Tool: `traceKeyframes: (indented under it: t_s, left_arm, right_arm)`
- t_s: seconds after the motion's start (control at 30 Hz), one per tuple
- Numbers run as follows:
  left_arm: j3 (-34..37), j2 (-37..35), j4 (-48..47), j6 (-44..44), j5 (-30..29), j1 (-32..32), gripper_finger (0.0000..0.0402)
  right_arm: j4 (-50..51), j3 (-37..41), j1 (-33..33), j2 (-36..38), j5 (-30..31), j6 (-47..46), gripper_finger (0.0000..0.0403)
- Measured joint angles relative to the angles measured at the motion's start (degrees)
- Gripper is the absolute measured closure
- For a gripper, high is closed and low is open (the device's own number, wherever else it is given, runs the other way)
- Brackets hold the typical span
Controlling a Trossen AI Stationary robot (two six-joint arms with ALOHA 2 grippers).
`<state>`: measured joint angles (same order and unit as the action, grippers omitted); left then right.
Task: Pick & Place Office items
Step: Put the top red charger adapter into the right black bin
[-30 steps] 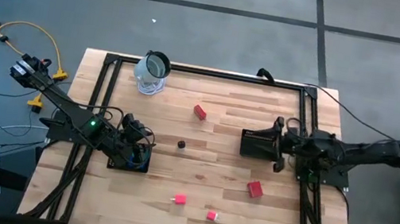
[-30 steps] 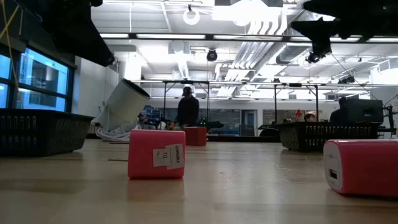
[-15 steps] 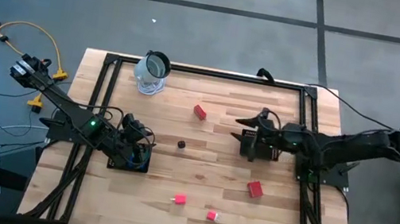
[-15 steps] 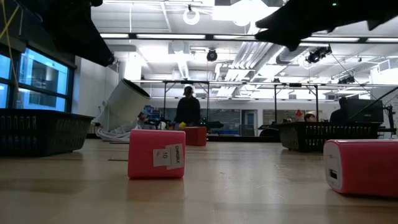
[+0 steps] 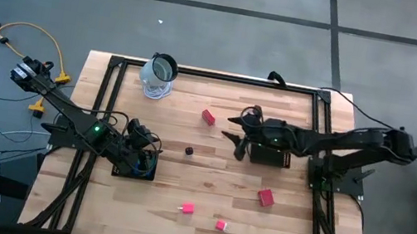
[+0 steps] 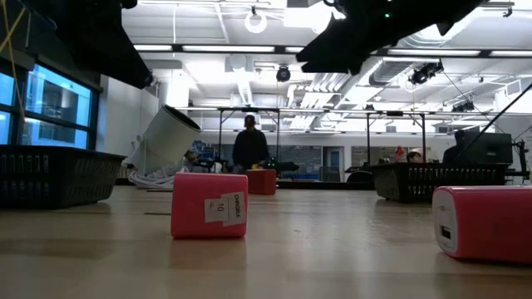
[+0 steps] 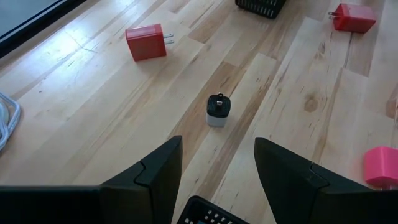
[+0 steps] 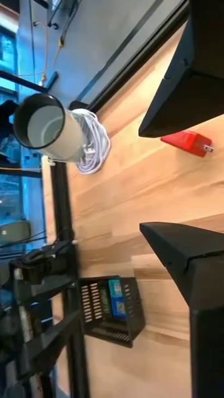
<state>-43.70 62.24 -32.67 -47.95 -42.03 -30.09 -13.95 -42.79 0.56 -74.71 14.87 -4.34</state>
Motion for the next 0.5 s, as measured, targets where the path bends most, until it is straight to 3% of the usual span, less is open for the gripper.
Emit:
traceKeyframes:
  t_s: [0.33, 0.5]
  left_arm:
    - [-0.02, 0.0, 0.12, -0.02, 0.01, 0.01, 0.0208]
    - [-0.02, -0.02, 0.22, 0.0, 0.01, 0.02, 0.0208]
  right_arm:
    - [0.46, -2.94, 0.08, -5.43, 6.29, 0.59, 0.018]
    - [5.16, -7.2, 1.39, -9.06, 4.43, -0.83, 0.018]
